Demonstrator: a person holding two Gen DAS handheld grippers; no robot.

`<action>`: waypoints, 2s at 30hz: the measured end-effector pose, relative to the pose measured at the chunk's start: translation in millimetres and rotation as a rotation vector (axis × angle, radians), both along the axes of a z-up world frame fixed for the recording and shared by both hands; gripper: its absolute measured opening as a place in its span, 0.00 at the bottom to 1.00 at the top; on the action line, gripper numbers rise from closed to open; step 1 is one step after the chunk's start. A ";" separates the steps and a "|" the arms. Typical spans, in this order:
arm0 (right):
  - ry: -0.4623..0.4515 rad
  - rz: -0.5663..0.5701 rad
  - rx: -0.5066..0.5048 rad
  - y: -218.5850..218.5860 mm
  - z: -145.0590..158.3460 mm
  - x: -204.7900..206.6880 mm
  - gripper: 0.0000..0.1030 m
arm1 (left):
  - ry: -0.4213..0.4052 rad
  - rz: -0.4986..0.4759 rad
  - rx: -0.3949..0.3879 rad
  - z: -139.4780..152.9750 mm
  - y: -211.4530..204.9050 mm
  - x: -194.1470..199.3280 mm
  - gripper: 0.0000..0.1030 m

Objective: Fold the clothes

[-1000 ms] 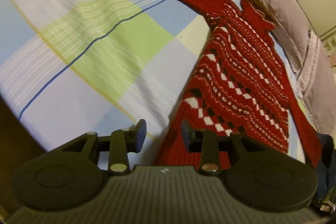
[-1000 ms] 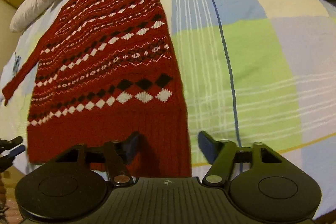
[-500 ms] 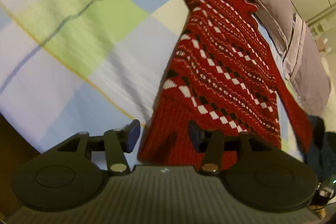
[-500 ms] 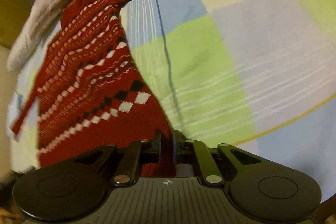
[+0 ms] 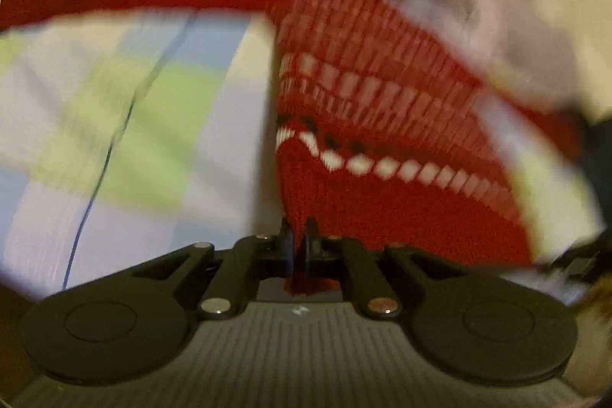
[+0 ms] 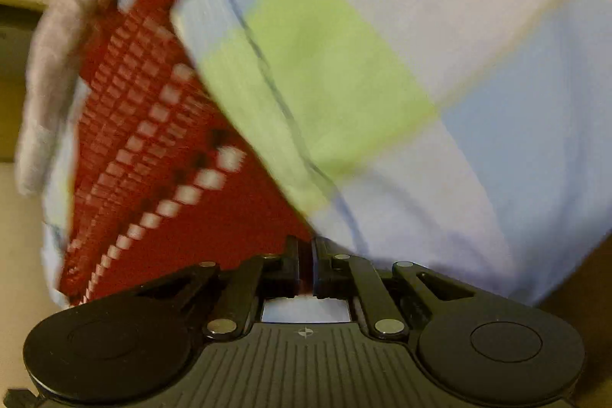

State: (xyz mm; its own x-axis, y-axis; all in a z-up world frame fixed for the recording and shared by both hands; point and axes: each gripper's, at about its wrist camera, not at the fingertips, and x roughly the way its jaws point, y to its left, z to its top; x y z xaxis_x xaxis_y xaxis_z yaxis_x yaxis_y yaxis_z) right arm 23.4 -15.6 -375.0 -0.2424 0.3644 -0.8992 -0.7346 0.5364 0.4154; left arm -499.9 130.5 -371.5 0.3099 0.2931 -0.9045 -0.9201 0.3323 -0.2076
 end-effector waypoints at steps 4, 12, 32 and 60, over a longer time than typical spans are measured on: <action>-0.029 0.035 -0.056 -1.1 5.8 -2.4 0.04 | 0.074 -0.041 -0.006 -7.4 1.2 14.9 0.12; -0.282 0.108 0.015 41.5 51.7 -4.6 0.53 | 0.054 0.064 0.126 39.7 43.6 -7.7 0.13; -0.444 0.482 0.178 54.0 -3.7 -101.6 0.53 | 0.039 -0.068 0.150 -17.2 2.0 19.0 0.14; -0.377 0.268 -0.012 45.2 46.5 -104.0 0.53 | 0.183 0.043 -0.044 60.1 6.2 47.7 0.18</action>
